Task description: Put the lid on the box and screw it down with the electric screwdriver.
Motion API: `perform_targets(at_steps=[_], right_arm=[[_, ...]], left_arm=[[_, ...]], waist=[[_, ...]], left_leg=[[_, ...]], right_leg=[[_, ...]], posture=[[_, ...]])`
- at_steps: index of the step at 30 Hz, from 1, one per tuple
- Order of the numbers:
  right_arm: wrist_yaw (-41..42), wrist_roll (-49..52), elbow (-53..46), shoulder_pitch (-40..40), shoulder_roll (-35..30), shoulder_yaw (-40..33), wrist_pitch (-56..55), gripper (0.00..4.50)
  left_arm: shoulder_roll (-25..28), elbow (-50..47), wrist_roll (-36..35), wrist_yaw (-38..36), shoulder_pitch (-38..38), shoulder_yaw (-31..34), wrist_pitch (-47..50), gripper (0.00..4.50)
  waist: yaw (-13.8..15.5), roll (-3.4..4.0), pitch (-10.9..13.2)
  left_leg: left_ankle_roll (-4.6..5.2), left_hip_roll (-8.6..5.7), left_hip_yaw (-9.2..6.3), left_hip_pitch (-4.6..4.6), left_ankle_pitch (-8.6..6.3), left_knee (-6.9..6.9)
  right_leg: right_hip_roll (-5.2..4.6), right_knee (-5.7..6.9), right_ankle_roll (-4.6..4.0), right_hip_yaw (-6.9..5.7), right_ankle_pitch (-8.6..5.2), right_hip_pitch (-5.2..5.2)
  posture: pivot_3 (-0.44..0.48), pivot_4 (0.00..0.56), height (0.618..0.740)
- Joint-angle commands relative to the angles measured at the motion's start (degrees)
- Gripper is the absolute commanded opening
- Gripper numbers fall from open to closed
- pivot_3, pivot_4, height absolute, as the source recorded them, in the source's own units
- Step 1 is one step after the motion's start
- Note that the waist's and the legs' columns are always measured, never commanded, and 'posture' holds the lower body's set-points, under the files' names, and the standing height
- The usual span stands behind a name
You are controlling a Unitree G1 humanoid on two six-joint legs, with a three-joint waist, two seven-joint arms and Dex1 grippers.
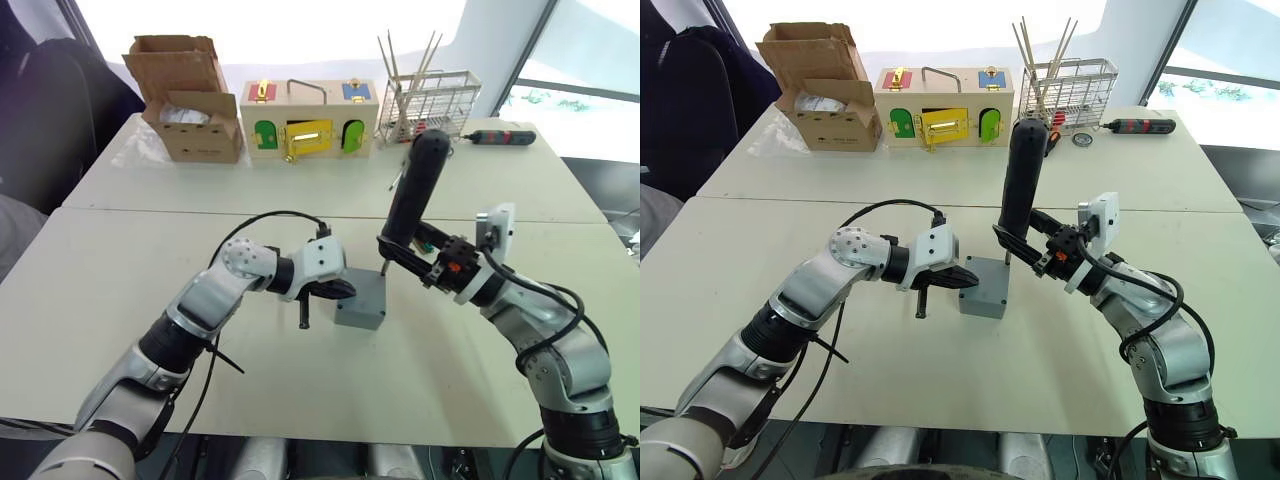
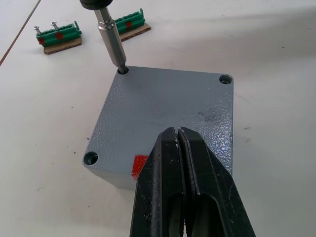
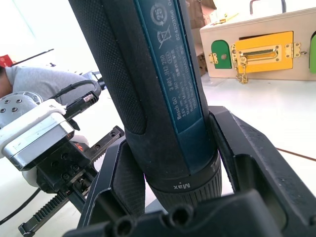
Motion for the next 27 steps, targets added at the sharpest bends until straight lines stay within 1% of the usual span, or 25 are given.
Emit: perform_targets(at_steps=[1, 12, 22, 27], right_arm=[[0.5, -2.0, 4.9, 4.3, 0.1, 4.7, 3.7, 1.77], [0.2, -1.9, 4.7, 4.8, 0.2, 4.3, 2.9, 1.77], [-2.8, 5.6, -3.4, 0.5, -0.4, 0.1, 9.5, 1.77], [-2.4, 6.0, -4.1, 1.4, -0.9, 0.7, 10.9, 1.77]], left_arm=[[0.4, 0.5, 1.0, 0.0, 0.0, -0.7, 0.8, 0.0], [0.6, 0.1, 1.1, -0.2, 0.2, -0.8, 0.7, 0.0], [0.2, 0.7, 1.3, -0.2, 0.3, -1.1, 0.0, 0.0], [0.0, 0.9, 1.4, -0.2, 0.2, -1.3, -0.2, 0.0]], waist=[[0.0, -0.04, -0.1], [0.0, -0.03, -0.2], [0.0, 0.04, -0.2], [0.0, 0.08, -0.2]], left_leg=[[0.0, 0.0, 0.0, 0.0, 0.0, -0.01], [0.0, 0.0, -0.01, 0.03, 0.0, -0.07], [0.0, -0.02, -0.01, 0.03, 0.0, -0.25], [-0.03, -0.02, 0.0, 0.02, 0.02, -0.44]], right_leg=[[0.0, -0.01, 0.0, 0.0, 0.0, 0.0], [-0.01, -0.07, 0.0, 0.0, 0.0, 0.02], [-0.05, -0.17, -0.01, 0.01, -0.01, -0.02], [-0.05, -0.37, -0.02, 0.01, -0.01, -0.04]], posture=[[0.0, 0.15, 0.73], [0.0, 0.15, 0.73], [0.0, 0.15, 0.73], [0.0, 0.15, 0.73]])
